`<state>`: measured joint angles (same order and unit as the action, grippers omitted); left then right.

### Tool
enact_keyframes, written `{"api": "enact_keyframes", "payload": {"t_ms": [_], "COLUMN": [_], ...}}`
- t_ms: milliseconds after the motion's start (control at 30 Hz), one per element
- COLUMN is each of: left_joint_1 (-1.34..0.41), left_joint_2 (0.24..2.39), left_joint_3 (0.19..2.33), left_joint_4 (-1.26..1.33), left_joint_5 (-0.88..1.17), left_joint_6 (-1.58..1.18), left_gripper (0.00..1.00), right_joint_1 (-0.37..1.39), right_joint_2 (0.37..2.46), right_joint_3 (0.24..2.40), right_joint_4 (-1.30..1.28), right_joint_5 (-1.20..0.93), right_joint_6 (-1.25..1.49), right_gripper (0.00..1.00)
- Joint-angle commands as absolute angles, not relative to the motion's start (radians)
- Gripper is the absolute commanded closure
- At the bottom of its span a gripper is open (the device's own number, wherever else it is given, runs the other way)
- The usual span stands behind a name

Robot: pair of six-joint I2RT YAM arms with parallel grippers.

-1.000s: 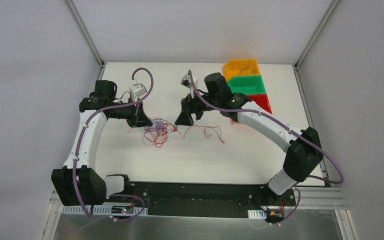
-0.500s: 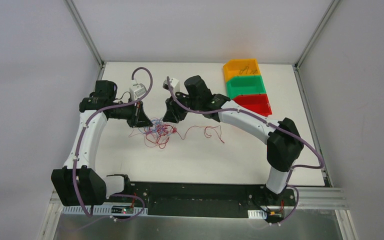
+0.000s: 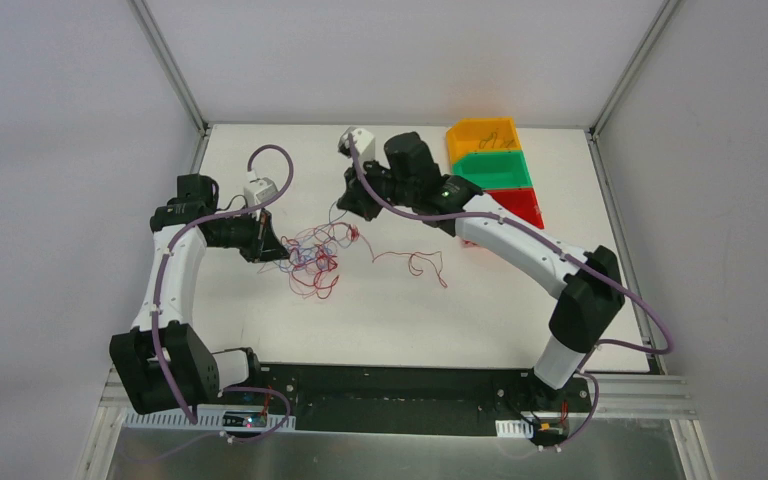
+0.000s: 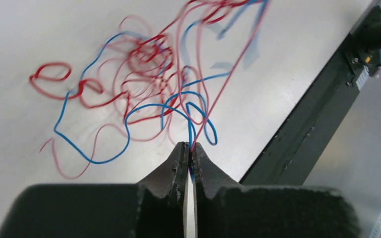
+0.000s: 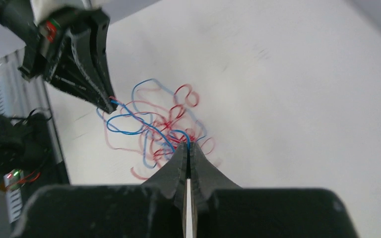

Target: Untangle the cables

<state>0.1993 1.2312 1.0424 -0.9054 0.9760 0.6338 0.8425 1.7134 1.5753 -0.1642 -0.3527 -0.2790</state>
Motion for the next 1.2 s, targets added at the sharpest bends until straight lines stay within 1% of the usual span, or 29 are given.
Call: {"api": "enact_keyframes", "payload": {"t_ms": [0,67,100,167,200,300,333,367,400,467,533,600,633,700,767,800,967,1067,1100,1167], "left_joint_1": [0.289,0.296,0.298,0.308,0.316,0.322,0.322,0.321,0.318,0.282,0.225,0.157,0.137,0.127,0.102,0.072,-0.107,-0.190,-0.216,-0.248], "left_joint_2": [1.298,1.311,1.311,1.302,1.292,1.248,1.232,1.213,1.196,1.146,1.084,1.042,1.044,1.086,1.134,1.139,1.119,1.119,1.122,1.146], "left_joint_3": [1.017,1.020,1.021,1.043,1.053,1.116,1.133,1.151,1.164,1.166,1.125,1.079,1.075,1.108,1.173,1.187,1.167,1.145,1.142,1.135], "left_joint_4": [-0.936,-0.937,-0.937,-0.938,-0.936,-0.896,-0.859,-0.810,-0.751,-0.577,-0.357,-0.117,-0.053,0.028,0.054,0.056,0.131,0.190,0.200,0.216], "left_joint_5": [0.922,0.925,0.932,0.978,1.026,1.172,1.204,1.240,1.257,1.224,1.139,1.055,1.020,1.018,1.061,1.057,0.968,0.913,0.886,0.849], "left_joint_6": [0.739,0.745,0.743,0.719,0.701,0.609,0.547,0.473,0.401,0.209,0.049,-0.067,-0.106,-0.207,-0.244,-0.237,-0.257,-0.270,-0.263,-0.266], "left_gripper": [0.92,0.85,0.79,0.62,0.56,0.47,0.41,0.24,0.16,0.12,0.04,0.01,0.01,0.03,0.07,0.08,0.02,0.01,0.02,0.06], "right_joint_1": [0.781,0.768,0.763,0.758,0.757,0.757,0.757,0.756,0.756,0.756,0.757,0.757,0.757,0.758,0.758,0.759,0.784,0.798,0.802,0.821], "right_joint_2": [1.574,1.558,1.551,1.541,1.537,1.531,1.534,1.536,1.537,1.539,1.546,1.552,1.553,1.550,1.546,1.546,1.565,1.591,1.598,1.608], "right_joint_3": [1.703,1.732,1.745,1.771,1.780,1.799,1.810,1.818,1.826,1.837,1.847,1.853,1.853,1.852,1.849,1.849,1.875,1.915,1.930,1.958], "right_joint_4": [-0.117,-0.112,-0.109,-0.106,-0.106,-0.098,-0.101,-0.107,-0.110,-0.110,-0.109,-0.107,-0.106,-0.109,-0.113,-0.113,-0.104,-0.098,-0.099,-0.101], "right_joint_5": [-0.147,-0.160,-0.187,-0.237,-0.265,-0.299,-0.312,-0.329,-0.343,-0.374,-0.400,-0.437,-0.447,-0.471,-0.487,-0.495,-0.477,-0.451,-0.449,-0.437], "right_joint_6": [-0.362,-0.344,-0.322,-0.286,-0.269,-0.224,-0.216,-0.213,-0.205,-0.181,-0.157,-0.146,-0.144,-0.141,-0.133,-0.128,-0.111,-0.090,-0.081,-0.072], "right_gripper": [1.00,1.00,1.00,1.00,1.00,1.00,1.00,1.00,1.00,1.00,1.00,1.00,1.00,1.00,1.00,1.00,1.00,1.00,1.00,1.00]}}
